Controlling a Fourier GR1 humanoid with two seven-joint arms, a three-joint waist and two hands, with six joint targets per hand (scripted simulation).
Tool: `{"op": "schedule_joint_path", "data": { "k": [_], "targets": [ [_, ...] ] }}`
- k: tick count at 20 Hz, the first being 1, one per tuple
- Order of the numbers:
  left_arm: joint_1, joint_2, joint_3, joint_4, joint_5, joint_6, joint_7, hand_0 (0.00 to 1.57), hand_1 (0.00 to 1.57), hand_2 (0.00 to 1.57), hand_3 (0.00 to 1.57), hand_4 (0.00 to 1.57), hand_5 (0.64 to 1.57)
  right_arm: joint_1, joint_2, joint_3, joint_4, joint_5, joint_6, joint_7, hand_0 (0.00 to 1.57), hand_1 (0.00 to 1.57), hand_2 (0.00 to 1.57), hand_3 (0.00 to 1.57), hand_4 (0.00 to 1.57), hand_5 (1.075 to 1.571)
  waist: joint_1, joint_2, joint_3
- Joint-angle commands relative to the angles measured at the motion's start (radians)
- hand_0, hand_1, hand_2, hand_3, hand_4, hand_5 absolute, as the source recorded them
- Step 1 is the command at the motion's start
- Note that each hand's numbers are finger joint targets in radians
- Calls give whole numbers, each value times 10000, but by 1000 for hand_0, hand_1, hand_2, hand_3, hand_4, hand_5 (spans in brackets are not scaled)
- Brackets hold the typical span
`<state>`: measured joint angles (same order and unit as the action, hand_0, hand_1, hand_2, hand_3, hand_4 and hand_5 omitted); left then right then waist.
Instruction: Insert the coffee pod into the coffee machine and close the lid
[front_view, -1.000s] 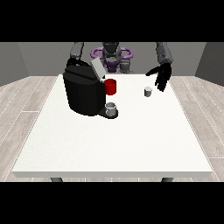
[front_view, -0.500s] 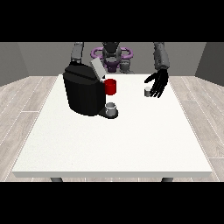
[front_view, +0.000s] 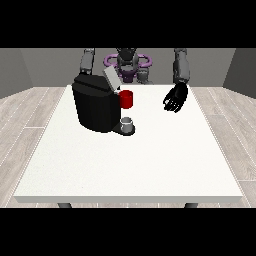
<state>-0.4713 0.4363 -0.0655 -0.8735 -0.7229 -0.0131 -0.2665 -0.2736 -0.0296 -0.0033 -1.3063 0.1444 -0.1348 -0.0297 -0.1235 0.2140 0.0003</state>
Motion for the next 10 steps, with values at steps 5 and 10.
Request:
{"op": "schedule_joint_path", "data": {
  "k": [5, 10],
  "targets": [
    [-341, 141, -823, 907, -1427, -476, 393, 757, 757, 928, 769, 348, 1571, -170, 222, -99, 553, -15, -203, -238, 0, 0, 0, 0, 0, 1571, -33, -72, 0],
    [-542, -33, -528, 1560, -1647, -222, -82, 792, 792, 979, 866, 399, 1571, 252, -84, -141, 938, 366, -366, -419, 0, 0, 0, 0, 0, 1571, 98, -337, -4]
  ]
}}
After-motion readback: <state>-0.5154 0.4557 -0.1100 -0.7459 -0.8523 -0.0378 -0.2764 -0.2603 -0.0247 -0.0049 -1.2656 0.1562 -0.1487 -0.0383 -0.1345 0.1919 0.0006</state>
